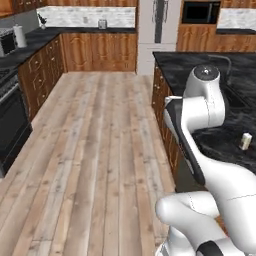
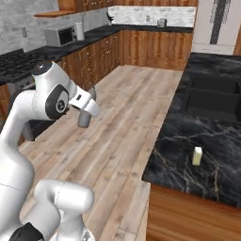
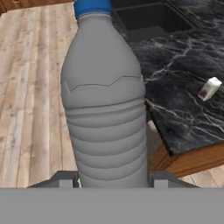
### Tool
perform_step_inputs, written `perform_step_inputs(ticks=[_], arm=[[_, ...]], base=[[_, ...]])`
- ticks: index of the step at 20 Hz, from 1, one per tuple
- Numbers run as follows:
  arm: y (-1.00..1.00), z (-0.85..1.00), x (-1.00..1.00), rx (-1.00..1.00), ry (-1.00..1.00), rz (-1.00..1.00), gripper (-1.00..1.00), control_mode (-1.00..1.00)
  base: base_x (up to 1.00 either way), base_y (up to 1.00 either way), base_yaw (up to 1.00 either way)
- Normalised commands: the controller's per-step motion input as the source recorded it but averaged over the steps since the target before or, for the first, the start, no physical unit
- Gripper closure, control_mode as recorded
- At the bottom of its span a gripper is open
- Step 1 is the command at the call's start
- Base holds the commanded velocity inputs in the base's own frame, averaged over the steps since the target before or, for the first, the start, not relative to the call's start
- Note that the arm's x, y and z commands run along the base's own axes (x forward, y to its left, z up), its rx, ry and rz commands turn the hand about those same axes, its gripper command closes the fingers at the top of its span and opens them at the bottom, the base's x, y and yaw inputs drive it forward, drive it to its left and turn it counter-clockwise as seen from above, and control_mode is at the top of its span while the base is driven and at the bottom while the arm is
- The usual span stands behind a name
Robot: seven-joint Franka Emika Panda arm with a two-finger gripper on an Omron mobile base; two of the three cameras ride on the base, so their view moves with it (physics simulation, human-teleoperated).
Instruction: Pick the bottled water, boxed drink, bottled water from the counter and place them in the open cabinet.
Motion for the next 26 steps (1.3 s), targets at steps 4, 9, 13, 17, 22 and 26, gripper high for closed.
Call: perform_step_inputs(ticks=[4,9,13,17,22,26], arm=[[0.0,0.0,0.0,0.0,0.0,0.0,1.0,1.0],[0.0,0.0,0.0,0.0,0.0,0.0,1.0,1.0],[0.0,0.0,0.0,0.0,0.0,0.0,1.0,1.0],[0.0,0.0,0.0,0.0,0.0,0.0,1.0,1.0],[0.0,0.0,0.0,0.0,0.0,0.0,1.0,1.0],[0.0,0.0,0.0,0.0,0.0,0.0,1.0,1.0]], base=[[0.0,0.75,0.85],[0.31,0.08,0.99],[0.31,0.0,1.0],[0.3,0.0,1.0],[0.45,0.13,0.89],[0.38,0.05,0.32]])
